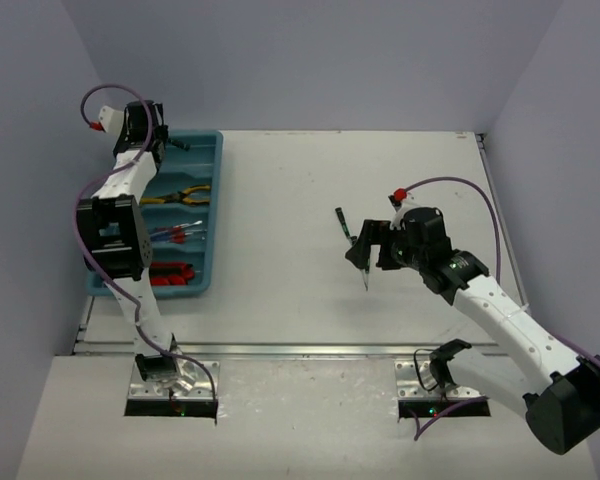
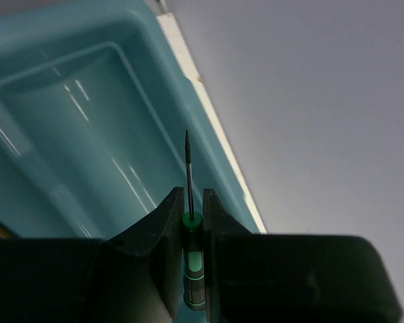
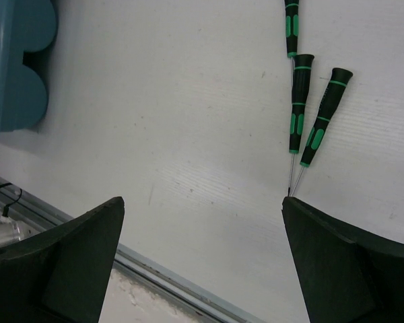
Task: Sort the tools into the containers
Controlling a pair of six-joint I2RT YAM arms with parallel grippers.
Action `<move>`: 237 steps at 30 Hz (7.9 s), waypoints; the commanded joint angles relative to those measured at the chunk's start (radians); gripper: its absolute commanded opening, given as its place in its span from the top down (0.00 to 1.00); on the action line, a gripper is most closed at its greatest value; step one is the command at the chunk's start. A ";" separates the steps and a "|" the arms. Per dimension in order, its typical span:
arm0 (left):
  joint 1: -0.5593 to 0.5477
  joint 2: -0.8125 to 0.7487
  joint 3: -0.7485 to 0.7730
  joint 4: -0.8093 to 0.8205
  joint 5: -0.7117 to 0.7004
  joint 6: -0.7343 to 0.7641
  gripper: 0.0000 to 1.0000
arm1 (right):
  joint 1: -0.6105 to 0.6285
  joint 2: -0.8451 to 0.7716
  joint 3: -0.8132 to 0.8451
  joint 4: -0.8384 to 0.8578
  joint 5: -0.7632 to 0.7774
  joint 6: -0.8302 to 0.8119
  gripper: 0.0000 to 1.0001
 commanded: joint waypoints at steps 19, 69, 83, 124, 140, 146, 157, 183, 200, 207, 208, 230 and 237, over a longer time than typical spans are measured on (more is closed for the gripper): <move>0.049 -0.171 -0.021 0.075 0.267 -0.060 0.09 | 0.001 0.310 0.092 -0.050 0.127 0.005 0.01; -0.196 -1.180 -1.021 0.033 0.715 0.292 0.00 | -0.061 0.681 0.279 0.036 0.149 0.108 0.61; -0.196 -1.156 -1.052 0.054 0.738 0.300 0.00 | -0.018 0.763 0.324 0.028 0.177 0.119 0.63; -0.678 -0.843 -1.090 0.872 0.874 0.054 0.01 | -0.007 0.075 -0.144 0.769 -0.676 0.115 1.00; -0.793 -0.720 -1.017 0.985 0.891 0.024 0.60 | 0.003 0.076 -0.112 0.838 -0.720 0.187 1.00; -0.820 -0.718 -0.993 0.985 0.894 0.050 0.98 | 0.005 0.110 -0.092 0.827 -0.691 0.206 1.00; -0.689 -0.716 -0.796 0.371 0.422 0.120 1.00 | 0.002 0.020 -0.007 0.347 -0.267 0.053 0.01; 0.109 0.098 0.052 0.097 0.031 -0.092 0.68 | -0.019 -0.098 -0.027 0.120 0.110 -0.022 0.01; 0.083 -0.759 -0.431 0.227 0.542 -0.075 0.00 | -0.019 0.541 0.346 -0.085 0.226 0.146 0.02; -0.032 -1.069 -0.810 0.142 0.697 0.125 0.00 | -0.018 0.850 0.576 -0.181 0.272 0.155 0.30; -0.032 -1.082 -0.830 0.105 0.708 0.153 0.00 | -0.015 0.873 0.580 -0.181 0.273 0.160 0.32; -0.045 -1.133 -0.957 0.010 0.803 0.304 0.00 | 0.014 0.971 0.449 -0.104 0.285 0.170 0.75; -0.242 -1.120 -1.024 0.137 0.751 0.221 0.00 | 0.014 0.733 0.277 -0.007 0.227 0.093 1.00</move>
